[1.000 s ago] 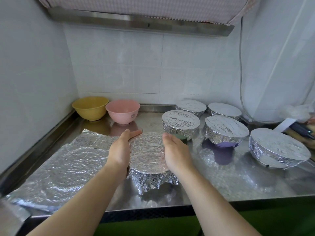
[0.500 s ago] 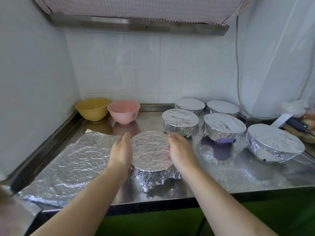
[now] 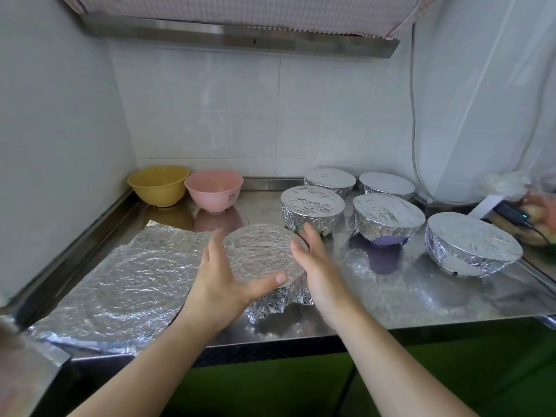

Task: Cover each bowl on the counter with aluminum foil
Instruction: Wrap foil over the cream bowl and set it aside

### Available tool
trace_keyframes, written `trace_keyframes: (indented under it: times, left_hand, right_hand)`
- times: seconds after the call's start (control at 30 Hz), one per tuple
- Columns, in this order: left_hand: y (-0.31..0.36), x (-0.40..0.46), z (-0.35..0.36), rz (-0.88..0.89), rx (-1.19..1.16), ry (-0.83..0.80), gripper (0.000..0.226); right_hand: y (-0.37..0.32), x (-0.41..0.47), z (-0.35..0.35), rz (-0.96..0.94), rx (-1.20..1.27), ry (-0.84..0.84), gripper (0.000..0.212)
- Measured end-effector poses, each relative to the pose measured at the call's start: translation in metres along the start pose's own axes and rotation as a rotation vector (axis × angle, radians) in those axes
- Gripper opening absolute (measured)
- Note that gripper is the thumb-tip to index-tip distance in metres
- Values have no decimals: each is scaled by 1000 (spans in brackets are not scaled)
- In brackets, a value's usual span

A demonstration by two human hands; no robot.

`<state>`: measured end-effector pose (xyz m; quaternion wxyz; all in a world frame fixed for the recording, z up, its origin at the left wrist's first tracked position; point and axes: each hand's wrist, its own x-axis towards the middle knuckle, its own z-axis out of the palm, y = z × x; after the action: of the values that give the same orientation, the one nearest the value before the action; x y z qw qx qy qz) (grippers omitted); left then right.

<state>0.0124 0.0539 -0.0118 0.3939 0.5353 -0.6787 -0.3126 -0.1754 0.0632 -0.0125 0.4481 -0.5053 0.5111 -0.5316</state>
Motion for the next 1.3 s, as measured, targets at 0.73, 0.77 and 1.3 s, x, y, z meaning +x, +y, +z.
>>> trace_keyframes:
  times: [0.73,0.77,1.3]
  left_hand:
    - [-17,8,-2,177,39,-105,164]
    - [-16,9,-4,179,59,-135,165]
    - [-4,-3,-10,26,75,-209,166]
  right_hand:
    - [32,8,32,-151,366,477,35]
    - [31,7,27,-169,330,485,33]
    - [-24,47,-4,-135,-227,182,44]
